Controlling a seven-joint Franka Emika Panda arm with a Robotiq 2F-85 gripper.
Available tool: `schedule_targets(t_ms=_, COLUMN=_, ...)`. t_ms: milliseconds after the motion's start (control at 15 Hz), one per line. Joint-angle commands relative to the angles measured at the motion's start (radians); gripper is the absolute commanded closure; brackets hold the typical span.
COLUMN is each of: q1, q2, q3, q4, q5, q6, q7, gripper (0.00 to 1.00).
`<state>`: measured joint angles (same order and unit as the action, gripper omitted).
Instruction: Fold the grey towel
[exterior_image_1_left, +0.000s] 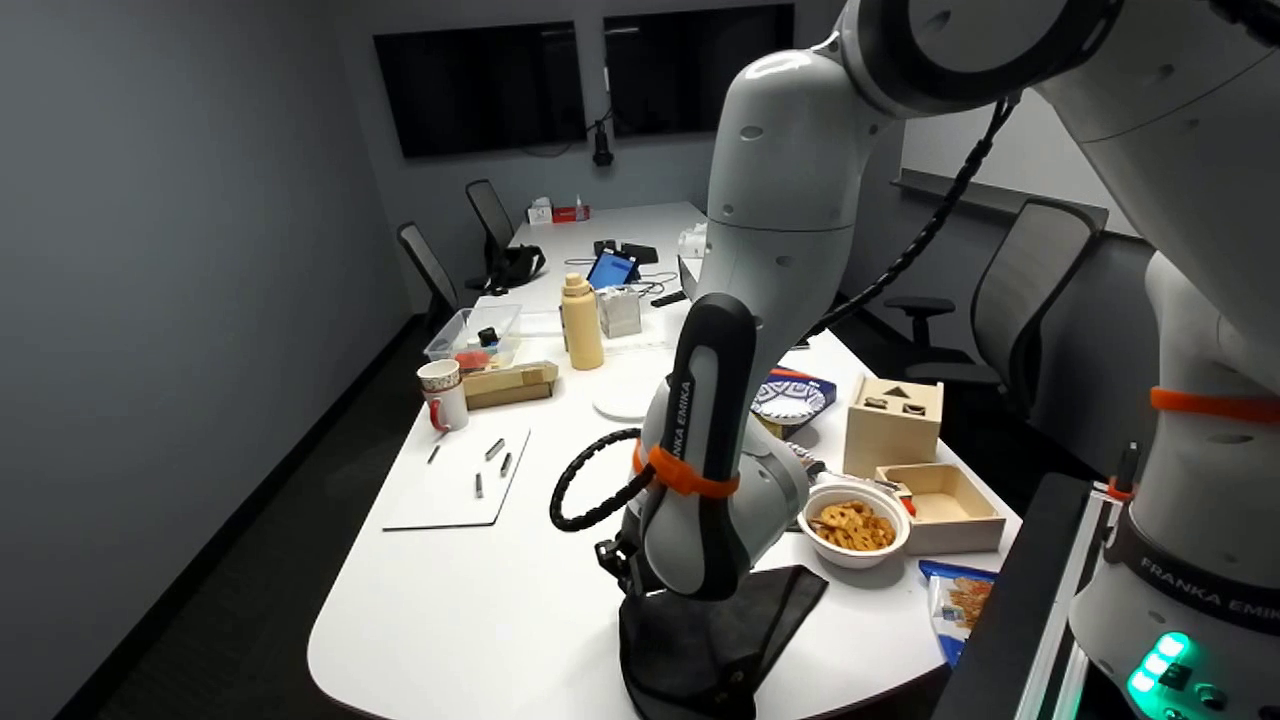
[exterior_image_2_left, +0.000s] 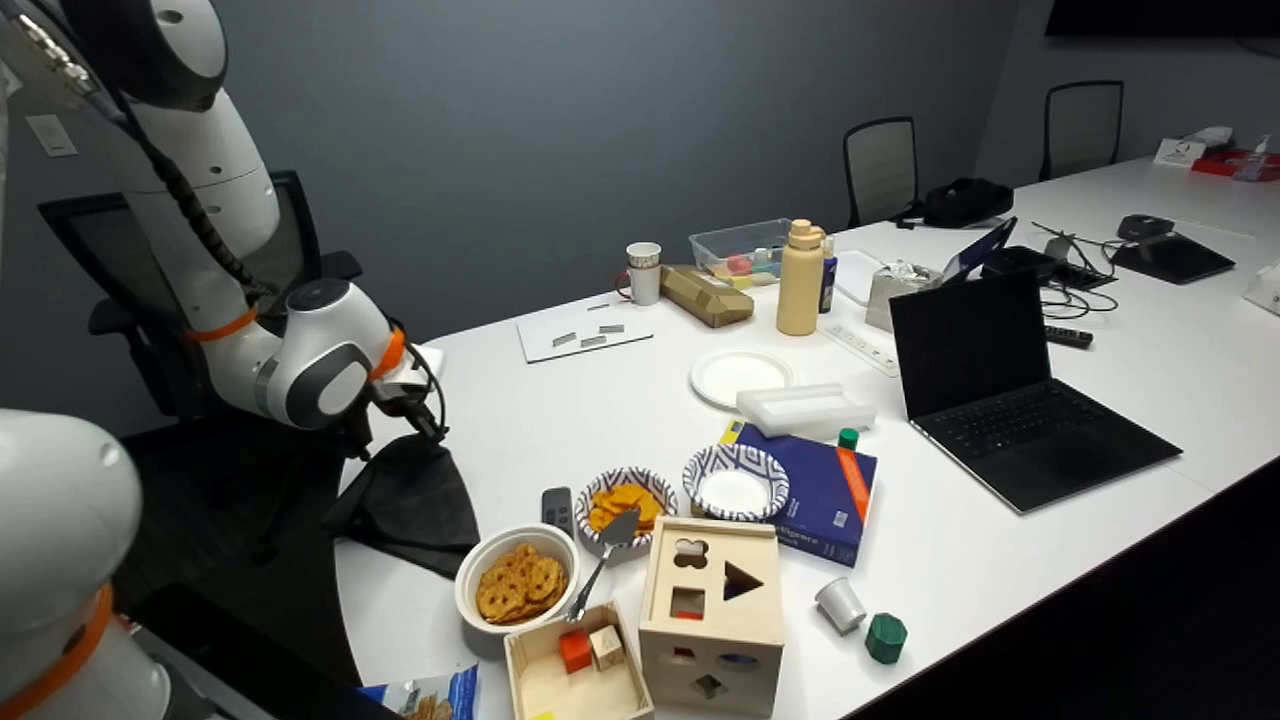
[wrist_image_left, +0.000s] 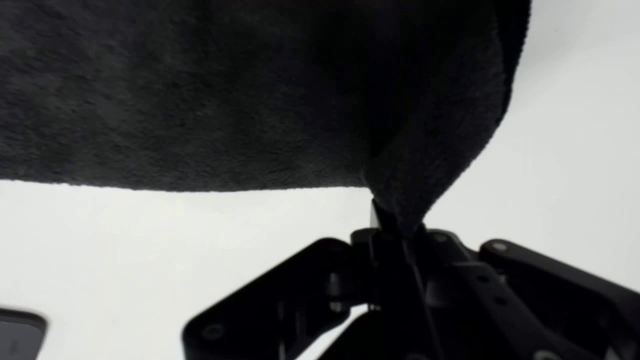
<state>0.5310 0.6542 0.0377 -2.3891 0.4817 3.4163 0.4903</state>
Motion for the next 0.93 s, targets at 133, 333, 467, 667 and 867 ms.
schedule_targets(t_ms=133, q1=-0.027, q2=-0.111, q3=0.02, q4=-0.139, q5=0.119, q6=-0.002, q7=0.022, gripper=0.99)
schedule_targets(t_ms=333, q1=-0.066, q2=-0.136, q3=0.035, q4=-0.178, q5=0.158, q6=0.013, q7=0.027, gripper=0.99)
schedule_targets(t_ms=467, q1=-0.099, q2=-0.153, q3=0.048, q4=-0.203, q5=0.177, q6=0.015, q7=0.035, gripper=0.99)
schedule_targets(t_ms=667, q1=-0.171, q2=-0.178, q3=0.093, q4=-0.232, q5=0.181, q6=-0.001, q7=0.046, gripper=0.99)
schedule_targets(t_ms=867, q1=-0.188, q2=-0.199, q3=0.122, q4=-0.268, q5=0.203, q6=-0.019, q7=0.069, gripper=0.99)
